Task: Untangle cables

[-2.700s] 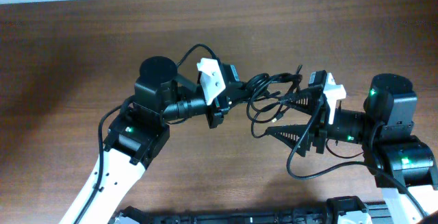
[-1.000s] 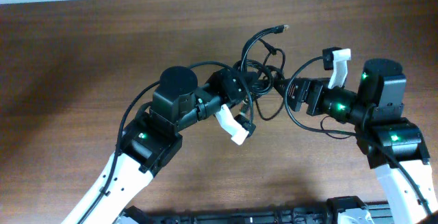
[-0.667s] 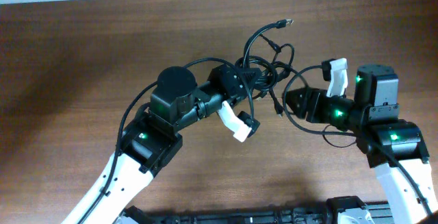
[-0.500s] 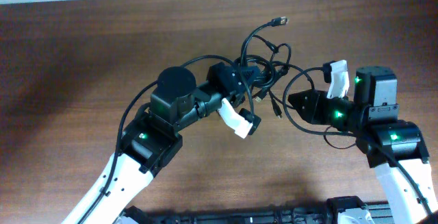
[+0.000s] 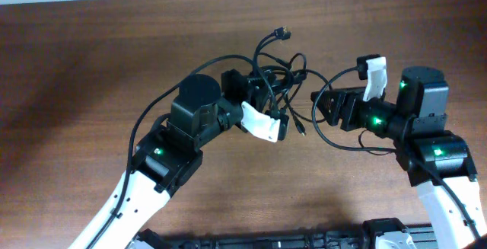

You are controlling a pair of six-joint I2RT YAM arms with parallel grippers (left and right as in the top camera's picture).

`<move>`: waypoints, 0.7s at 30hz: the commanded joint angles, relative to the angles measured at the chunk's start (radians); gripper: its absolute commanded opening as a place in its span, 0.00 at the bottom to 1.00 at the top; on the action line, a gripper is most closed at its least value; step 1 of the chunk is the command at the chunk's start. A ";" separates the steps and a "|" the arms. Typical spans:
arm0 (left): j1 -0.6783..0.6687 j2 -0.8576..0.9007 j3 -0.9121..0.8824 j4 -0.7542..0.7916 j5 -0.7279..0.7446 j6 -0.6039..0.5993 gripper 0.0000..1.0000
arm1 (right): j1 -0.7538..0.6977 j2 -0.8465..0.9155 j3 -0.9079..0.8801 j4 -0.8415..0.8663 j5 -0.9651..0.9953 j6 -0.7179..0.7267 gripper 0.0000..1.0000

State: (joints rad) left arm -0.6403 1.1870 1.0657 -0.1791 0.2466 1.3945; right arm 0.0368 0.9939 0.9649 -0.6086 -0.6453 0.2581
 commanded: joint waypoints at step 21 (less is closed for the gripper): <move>-0.001 -0.028 0.009 -0.058 0.204 0.032 0.00 | -0.005 -0.004 0.012 0.117 -0.026 -0.082 0.04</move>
State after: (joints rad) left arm -0.6403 1.1870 1.0660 -0.2085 0.4313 1.4315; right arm 0.0368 0.9939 0.9649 -0.5461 -0.6643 0.1539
